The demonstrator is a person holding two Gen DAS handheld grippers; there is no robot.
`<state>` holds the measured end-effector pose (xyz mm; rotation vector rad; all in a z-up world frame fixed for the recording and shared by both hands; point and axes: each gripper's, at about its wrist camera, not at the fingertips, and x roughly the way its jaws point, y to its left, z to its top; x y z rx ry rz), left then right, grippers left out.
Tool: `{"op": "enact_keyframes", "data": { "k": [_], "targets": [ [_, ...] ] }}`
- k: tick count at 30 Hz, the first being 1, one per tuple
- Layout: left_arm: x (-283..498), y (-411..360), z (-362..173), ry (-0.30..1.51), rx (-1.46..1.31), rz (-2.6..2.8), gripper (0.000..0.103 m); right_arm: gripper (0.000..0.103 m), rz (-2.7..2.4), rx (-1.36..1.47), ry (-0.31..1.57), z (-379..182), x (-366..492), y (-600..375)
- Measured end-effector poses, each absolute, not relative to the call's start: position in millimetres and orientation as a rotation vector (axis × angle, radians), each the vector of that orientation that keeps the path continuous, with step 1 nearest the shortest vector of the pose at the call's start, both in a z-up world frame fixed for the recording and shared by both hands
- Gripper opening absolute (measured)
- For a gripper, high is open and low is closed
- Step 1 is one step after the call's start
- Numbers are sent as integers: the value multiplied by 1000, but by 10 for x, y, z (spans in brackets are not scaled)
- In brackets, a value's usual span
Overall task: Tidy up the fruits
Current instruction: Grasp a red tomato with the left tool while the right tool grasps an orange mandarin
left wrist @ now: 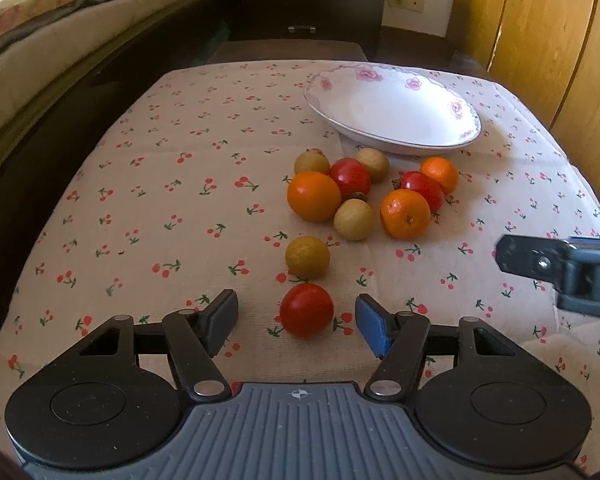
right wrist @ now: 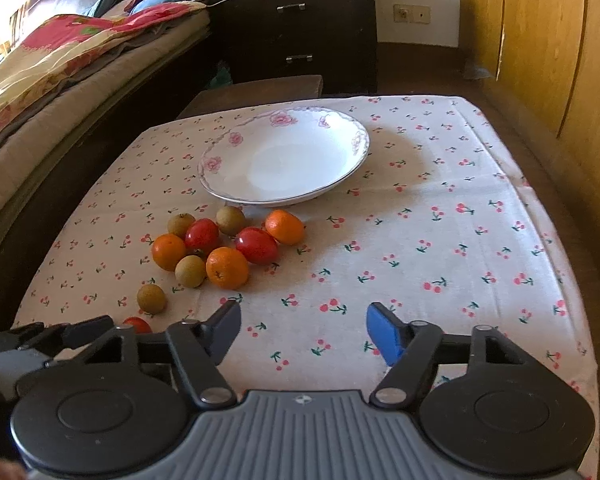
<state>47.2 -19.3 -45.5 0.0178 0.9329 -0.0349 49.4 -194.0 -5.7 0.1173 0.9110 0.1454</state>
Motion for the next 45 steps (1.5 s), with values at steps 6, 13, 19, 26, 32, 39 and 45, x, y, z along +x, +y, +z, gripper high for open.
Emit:
{"op": "enact_keyframes", "data": {
  "k": [6,13,19,26,32,39,45],
  "targets": [
    [436,-210,-442,921,41,-70,55,57,186,150,902,-27,578,-1940],
    [419,-171,-421,922,-2,-112,40,57,241,137,897,1,655,-1862],
    [398,-152,-413,932,-39,-145,35,57,281,126,903,-37,710,-1838],
    [373,-146,-406,940,-57,-163,35,52,346,110,912,-86,803,-1697],
    [355,-108,-411,944,-82,-167,35,45,390,90,943,-195,918,-1569],
    [343,-117,-411,941,-84,-176,38,36,379,96,974,-296,1106,-1502],
    [348,-122,-421,937,-83,-175,41,33,376,120,990,-372,1148,-1515]
  ]
}}
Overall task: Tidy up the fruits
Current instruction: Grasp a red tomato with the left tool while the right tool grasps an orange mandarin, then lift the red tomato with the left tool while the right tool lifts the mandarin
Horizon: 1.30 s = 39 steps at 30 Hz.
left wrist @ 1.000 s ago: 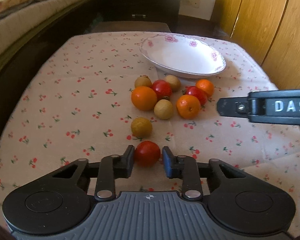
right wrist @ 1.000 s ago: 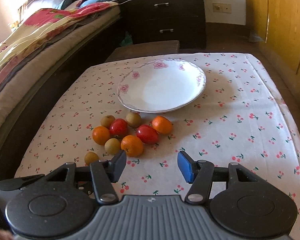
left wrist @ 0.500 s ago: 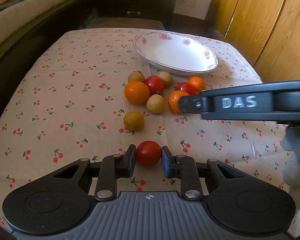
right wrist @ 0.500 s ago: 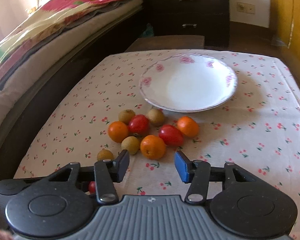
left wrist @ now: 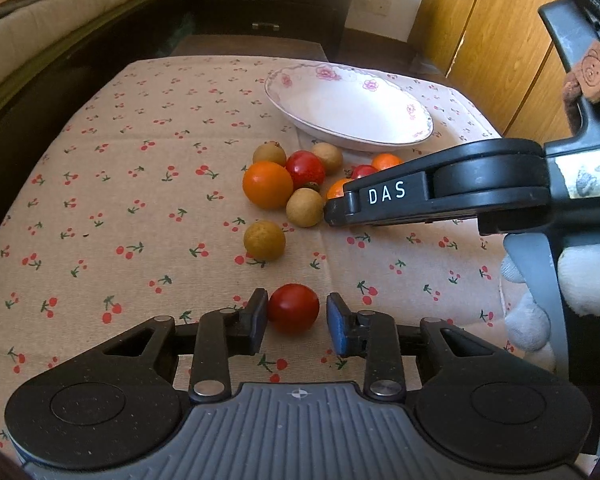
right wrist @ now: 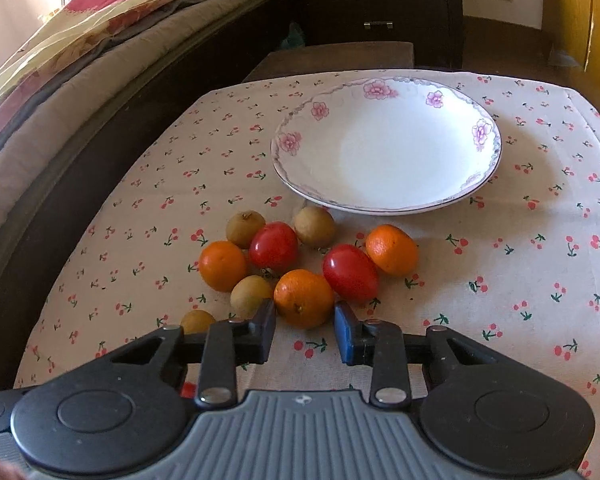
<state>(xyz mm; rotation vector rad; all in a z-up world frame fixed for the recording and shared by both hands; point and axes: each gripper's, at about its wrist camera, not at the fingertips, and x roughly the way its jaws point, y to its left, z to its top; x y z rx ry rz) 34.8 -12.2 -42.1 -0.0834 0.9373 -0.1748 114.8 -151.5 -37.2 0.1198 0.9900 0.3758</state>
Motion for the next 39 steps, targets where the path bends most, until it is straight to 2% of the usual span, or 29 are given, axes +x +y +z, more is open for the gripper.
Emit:
{"op": "enact_keyframes", "data": {
  "k": [18,25,33,36,39],
  "targets": [
    [270,-109,-409,946,-87,-197,38,31,436,24,1044,-101,764,-1736],
    [281,-174,-421,936,-67,-192,39,31,413,5,1067,-206,691,-1872],
    [340,-231,-442,918,-54,-196,46,33,408,-8,1062,-290,746,-1860],
    [353,-227,-446,912,-41,-180,56,33,405,1,1072,-323,768,-1863],
    [364,-219,-453,907,-39,-175,57,33,402,4,1065,-325,788,-1864]
  ]
}}
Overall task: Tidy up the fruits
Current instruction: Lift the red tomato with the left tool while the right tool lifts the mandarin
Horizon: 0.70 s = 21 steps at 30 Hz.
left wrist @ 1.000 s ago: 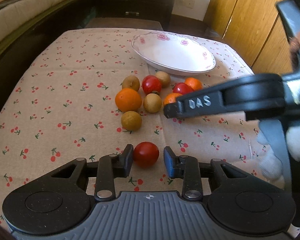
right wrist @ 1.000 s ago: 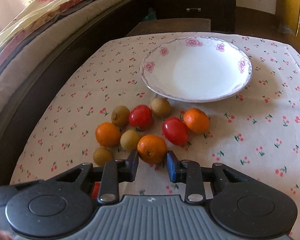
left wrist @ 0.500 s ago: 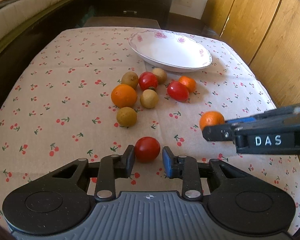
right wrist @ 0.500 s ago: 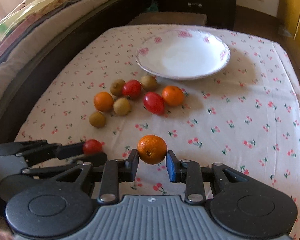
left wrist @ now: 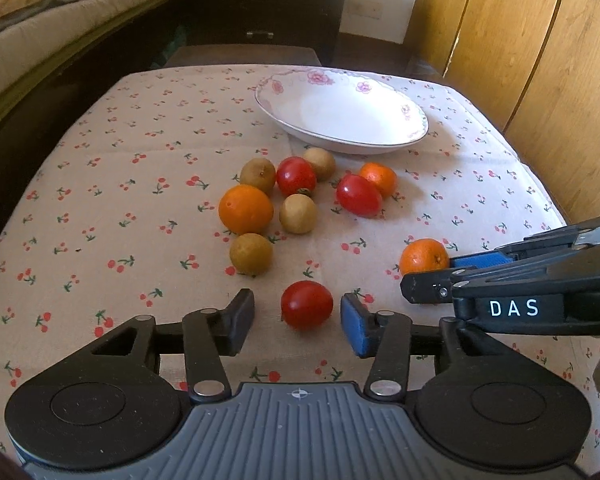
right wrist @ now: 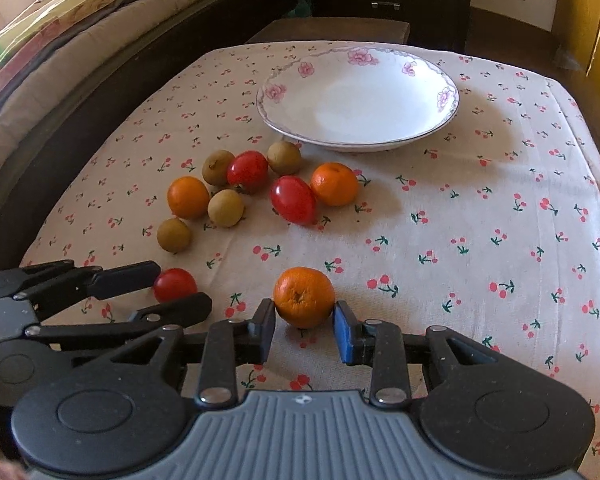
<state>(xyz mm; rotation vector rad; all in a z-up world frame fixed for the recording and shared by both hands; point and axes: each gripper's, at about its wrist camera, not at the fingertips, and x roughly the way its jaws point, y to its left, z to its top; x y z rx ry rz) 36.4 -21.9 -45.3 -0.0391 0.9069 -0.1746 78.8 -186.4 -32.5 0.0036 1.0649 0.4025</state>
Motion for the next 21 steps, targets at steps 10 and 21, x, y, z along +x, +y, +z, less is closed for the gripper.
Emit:
{"op": "enact_keyframes", "data": {
  "k": [10,21],
  "targets": [
    [381,-293,-461,897,6,-161,47,32,388,-13,1063,-314,797,-1858],
    [385,-260,-440,912,-33,-163,37,31,386,8,1049,-226,749,-1925]
  ]
}}
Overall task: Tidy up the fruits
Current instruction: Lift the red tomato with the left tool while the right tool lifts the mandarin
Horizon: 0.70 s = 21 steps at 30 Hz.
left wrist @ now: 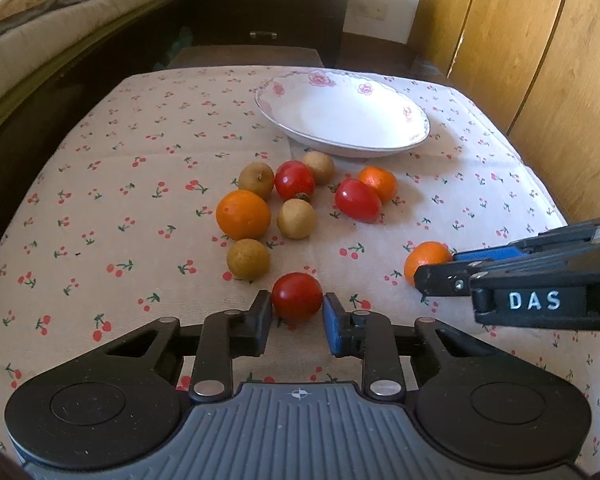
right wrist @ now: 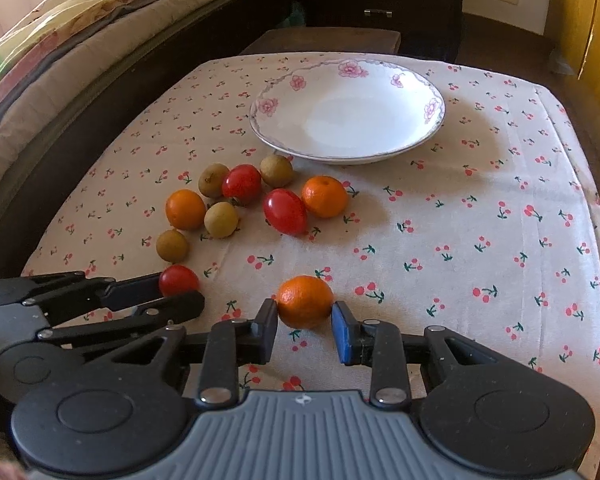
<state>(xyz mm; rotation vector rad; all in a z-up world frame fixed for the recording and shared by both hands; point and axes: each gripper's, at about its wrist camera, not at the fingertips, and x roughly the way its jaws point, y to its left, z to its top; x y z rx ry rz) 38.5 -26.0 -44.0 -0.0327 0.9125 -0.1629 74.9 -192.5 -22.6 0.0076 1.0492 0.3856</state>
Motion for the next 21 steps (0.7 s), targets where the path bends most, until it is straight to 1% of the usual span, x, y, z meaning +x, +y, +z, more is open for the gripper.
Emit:
{"op": "enact_keyframes", "data": {
  "k": [2,5,7,8,9,13,14,15,17,21],
  "targets": [
    [374,-245,-443,907,-35,-164,38,31,387,11,1049,-226,742,-1939],
    [385,-236,-451,903,-37,-155,44,31,390,15,1049,-218,740,-1947],
    [400,-254,-448,898,-35,-153,50,31,393,19,1044,-204,739,-1952],
    [409,-266,-448,894,-32,-150,55,31,394,20,1043,-200,740,-1955],
    [417,-277,-451,892,-29,-149,57,31,395,22,1042,-196,741,-1959],
    [449,-332,-467,886,-12,-141,53,31,388,26,1040,-187,744,-1977],
    [462,-339,-467,884,-16,-141,49,31,386,25,1040,-184,742,-1978],
    [469,-345,-465,884,-18,-143,41,31,386,24,1040,-183,743,-1980],
    [470,-353,-456,892,-20,-147,35,31,384,21,1039,-177,744,-1977],
    [431,-370,-425,901,-19,-158,35,31,381,14,1037,-152,750,-1956]
  ]
}}
